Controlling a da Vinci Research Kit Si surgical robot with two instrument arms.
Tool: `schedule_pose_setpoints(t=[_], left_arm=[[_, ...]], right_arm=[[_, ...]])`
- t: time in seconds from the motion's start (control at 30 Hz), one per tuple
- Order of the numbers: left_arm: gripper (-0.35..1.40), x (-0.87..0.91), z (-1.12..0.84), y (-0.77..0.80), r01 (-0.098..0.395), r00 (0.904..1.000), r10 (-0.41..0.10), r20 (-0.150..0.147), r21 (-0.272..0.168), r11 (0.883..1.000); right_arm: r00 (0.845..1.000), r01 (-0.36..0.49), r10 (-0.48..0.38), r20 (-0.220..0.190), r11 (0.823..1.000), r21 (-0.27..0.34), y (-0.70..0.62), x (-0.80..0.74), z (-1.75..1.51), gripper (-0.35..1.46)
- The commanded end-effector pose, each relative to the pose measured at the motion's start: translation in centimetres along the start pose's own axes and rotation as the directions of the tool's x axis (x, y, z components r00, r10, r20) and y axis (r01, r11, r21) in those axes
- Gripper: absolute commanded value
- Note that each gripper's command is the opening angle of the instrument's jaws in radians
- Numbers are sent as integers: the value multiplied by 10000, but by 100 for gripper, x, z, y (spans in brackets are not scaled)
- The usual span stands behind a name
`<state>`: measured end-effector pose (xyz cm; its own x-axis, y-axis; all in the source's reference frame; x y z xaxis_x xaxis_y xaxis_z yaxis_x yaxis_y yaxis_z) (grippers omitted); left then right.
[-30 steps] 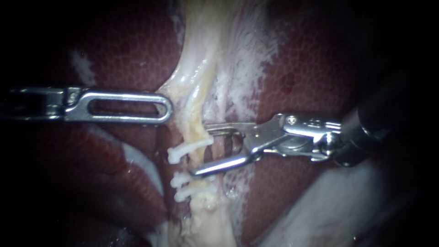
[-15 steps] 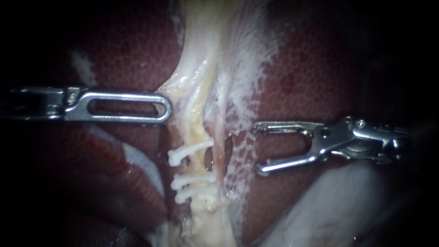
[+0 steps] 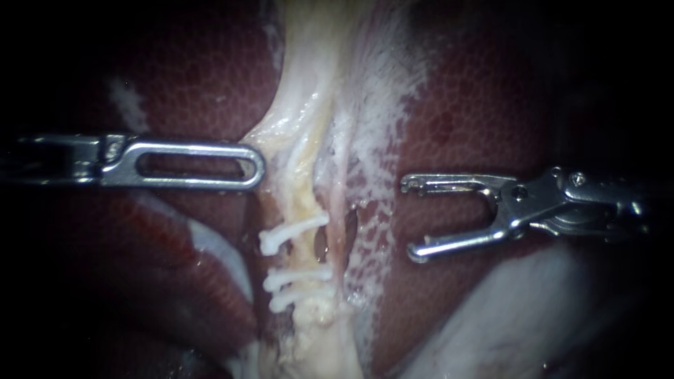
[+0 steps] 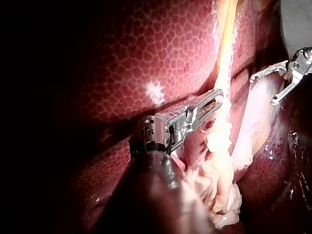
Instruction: Going back third clip left tube
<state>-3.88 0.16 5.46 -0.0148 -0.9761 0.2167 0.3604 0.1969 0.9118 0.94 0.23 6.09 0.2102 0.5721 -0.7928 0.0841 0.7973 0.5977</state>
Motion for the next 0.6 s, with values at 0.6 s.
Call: schedule_pose_setpoints(t=[0.6], left_arm=[[-35,11,44,25,-3,10000,3,-20,-105,9999]], right_arm=[[10000,7,-7,2,10000,-8,-2,-1,1,60]])
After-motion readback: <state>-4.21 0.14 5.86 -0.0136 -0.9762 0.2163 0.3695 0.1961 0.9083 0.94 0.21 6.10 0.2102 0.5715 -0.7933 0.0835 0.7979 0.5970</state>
